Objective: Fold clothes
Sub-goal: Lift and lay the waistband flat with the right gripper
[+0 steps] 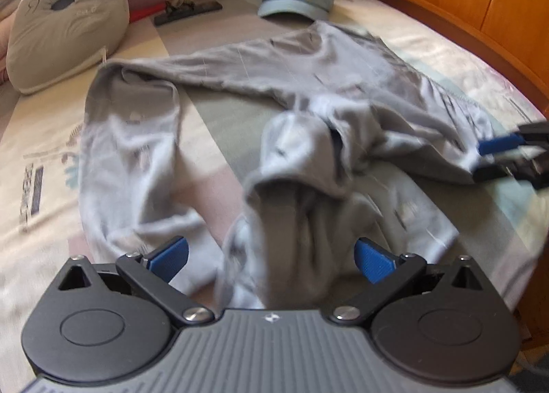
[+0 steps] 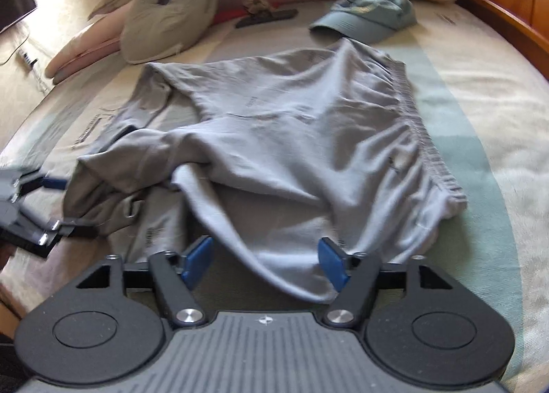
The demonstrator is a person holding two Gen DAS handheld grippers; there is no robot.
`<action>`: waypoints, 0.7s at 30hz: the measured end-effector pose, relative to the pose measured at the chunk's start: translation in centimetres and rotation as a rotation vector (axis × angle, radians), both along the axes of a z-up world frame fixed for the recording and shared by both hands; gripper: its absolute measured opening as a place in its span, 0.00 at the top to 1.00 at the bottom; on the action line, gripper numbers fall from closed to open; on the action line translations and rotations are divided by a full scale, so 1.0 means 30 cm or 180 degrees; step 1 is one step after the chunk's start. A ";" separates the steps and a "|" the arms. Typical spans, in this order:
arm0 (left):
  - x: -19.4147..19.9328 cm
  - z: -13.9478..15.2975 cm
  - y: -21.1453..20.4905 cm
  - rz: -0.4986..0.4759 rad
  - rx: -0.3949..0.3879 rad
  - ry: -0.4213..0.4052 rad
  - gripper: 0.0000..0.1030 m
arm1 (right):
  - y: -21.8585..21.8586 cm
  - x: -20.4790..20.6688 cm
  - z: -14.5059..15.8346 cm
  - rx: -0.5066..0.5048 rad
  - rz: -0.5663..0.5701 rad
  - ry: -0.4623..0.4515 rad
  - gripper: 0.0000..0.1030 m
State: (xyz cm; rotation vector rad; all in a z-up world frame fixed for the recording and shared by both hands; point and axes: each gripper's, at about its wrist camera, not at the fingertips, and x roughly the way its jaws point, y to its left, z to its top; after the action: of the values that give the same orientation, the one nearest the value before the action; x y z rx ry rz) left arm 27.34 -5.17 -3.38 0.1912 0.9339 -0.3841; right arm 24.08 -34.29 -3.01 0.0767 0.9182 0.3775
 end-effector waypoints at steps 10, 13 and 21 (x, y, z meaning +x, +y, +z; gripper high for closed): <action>0.264 0.063 0.076 0.0175 0.0262 -0.0410 0.01 | 0.094 -0.089 0.043 -0.0100 -0.0050 -0.0045 0.14; 0.358 0.058 0.078 0.0334 0.0346 -0.0424 0.01 | 0.127 -0.116 0.046 -0.0130 0.0011 -0.0035 0.12; 0.323 0.037 0.079 0.0177 0.0113 -0.0115 0.01 | 0.213 -0.123 0.022 0.0046 0.0393 0.0102 0.08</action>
State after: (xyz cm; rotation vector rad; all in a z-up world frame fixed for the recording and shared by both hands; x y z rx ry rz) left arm 37.03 -2.79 -2.26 0.2034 0.9091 -0.3120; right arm 20.39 -27.89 -2.35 0.0394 0.9544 0.4988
